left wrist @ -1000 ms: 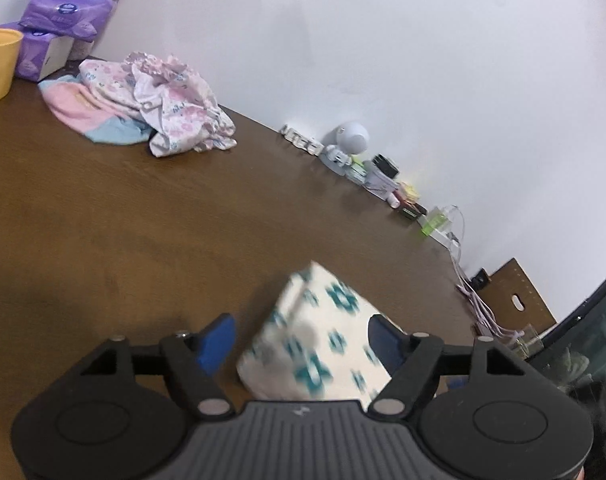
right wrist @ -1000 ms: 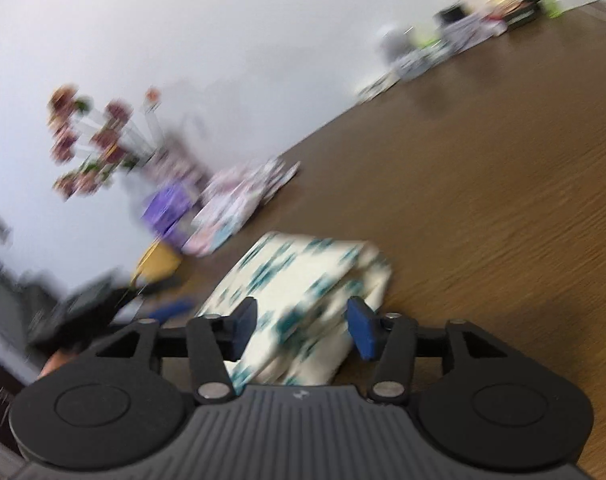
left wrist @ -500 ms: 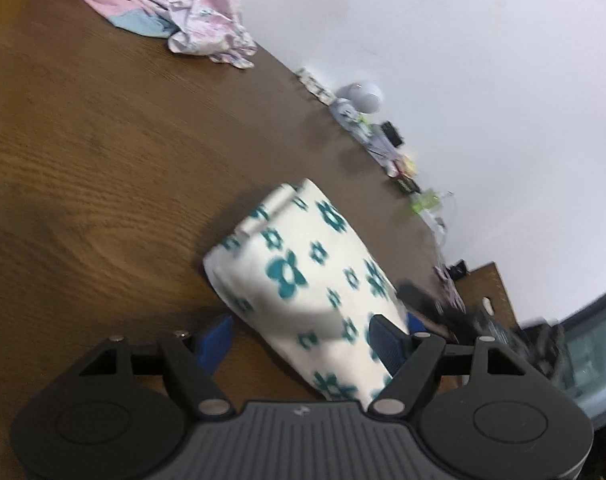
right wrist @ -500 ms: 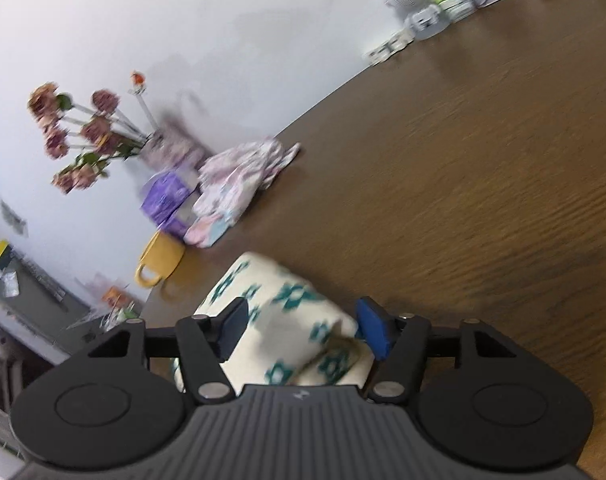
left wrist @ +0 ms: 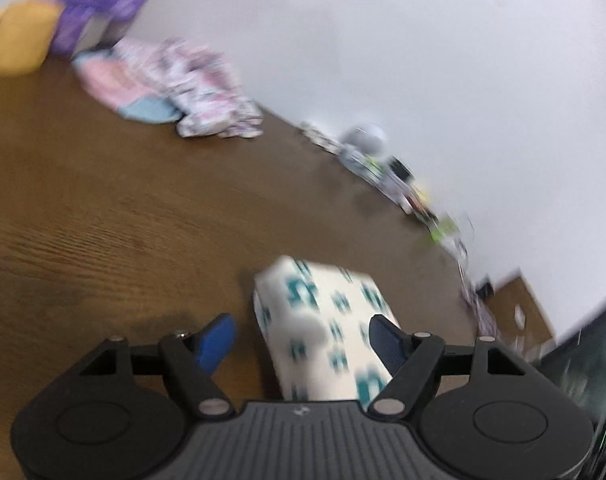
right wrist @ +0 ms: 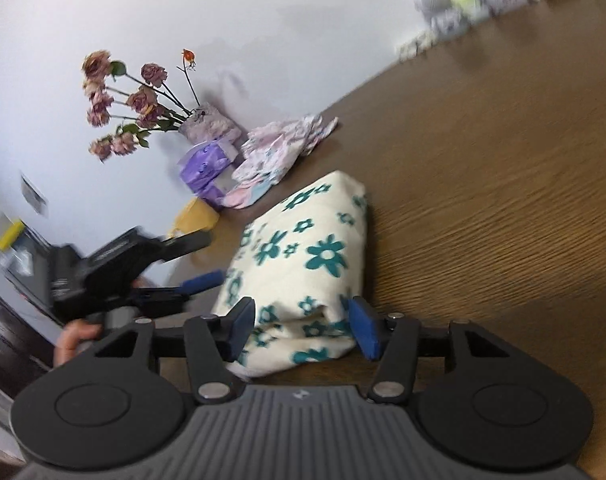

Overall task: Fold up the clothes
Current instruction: 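Set the block down and square its sides with both grippers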

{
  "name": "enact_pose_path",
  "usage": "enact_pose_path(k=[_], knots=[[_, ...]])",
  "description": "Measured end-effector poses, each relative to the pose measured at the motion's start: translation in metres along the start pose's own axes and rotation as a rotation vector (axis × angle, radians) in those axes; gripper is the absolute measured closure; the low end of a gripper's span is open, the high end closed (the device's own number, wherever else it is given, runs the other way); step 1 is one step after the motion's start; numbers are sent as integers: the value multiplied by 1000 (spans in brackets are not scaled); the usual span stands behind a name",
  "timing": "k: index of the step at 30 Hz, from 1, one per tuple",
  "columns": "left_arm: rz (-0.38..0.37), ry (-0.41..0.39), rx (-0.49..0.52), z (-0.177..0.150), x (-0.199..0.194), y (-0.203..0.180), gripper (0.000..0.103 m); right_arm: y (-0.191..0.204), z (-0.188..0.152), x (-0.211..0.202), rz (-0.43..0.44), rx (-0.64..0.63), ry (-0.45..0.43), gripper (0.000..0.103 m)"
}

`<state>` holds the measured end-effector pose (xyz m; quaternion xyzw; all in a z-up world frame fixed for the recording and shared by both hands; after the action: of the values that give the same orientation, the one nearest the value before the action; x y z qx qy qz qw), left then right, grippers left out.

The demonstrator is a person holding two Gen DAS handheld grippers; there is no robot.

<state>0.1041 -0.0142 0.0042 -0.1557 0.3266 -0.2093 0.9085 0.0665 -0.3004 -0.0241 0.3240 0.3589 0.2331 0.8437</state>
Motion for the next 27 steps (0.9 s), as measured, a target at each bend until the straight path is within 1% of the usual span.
enact_pose_path(k=[3, 6, 8, 10, 12, 14, 16, 17, 18, 19, 20, 21, 22, 25, 26, 27], knots=[[-5, 15, 167, -29, -18, -29, 30, 4, -8, -8, -75, -108, -20, 50], [20, 31, 276, -53, -21, -51, 30, 7, -16, -1, -120, -184, -10, 50], [54, 35, 301, -62, -17, -56, 31, 9, -21, 4, -145, -231, 1, 50], [71, 34, 296, -66, -11, -58, 36, 10, -22, 8, -156, -258, 5, 51], [85, 33, 282, -67, -5, -57, 43, 8, -23, 11, -168, -274, -1, 55], [108, 17, 276, -67, -2, -55, 48, 8, -22, 12, -176, -288, -11, 59], [133, -1, 283, -67, -2, -56, 54, 9, -22, 13, -185, -304, -22, 64], [142, -10, 292, -67, -2, -57, 57, 10, -22, 13, -191, -314, -28, 69], [149, -18, 302, -68, -1, -59, 63, 10, -22, 14, -195, -319, -33, 72], [154, -21, 317, -69, 0, -62, 68, 10, -22, 15, -195, -321, -35, 78], [155, -18, 330, -70, 2, -64, 82, 11, -22, 16, -192, -320, -34, 86], [159, -13, 335, -71, 3, -65, 93, 11, -23, 18, -189, -319, -33, 90], [164, -10, 337, -72, 4, -66, 94, 12, -23, 18, -190, -322, -34, 93], [175, -11, 337, -73, 4, -69, 93, 14, -24, 18, -204, -337, -45, 93], [179, -10, 324, -72, 3, -68, 88, 14, -24, 17, -204, -337, -46, 90], [186, -9, 308, -72, 2, -67, 77, 13, -24, 14, -204, -331, -53, 88]])
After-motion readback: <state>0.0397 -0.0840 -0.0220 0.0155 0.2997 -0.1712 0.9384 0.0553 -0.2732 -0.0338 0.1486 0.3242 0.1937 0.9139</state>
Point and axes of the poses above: each gripper's, at about its wrist camera, not at the fingertips, and x roughly the way its jaws point, y to its left, z to its top, the point moved 6 cm from there along x, roughly the way its jaws point, and after that the axes turned 10 degrees about x, right-handed, at the moved point
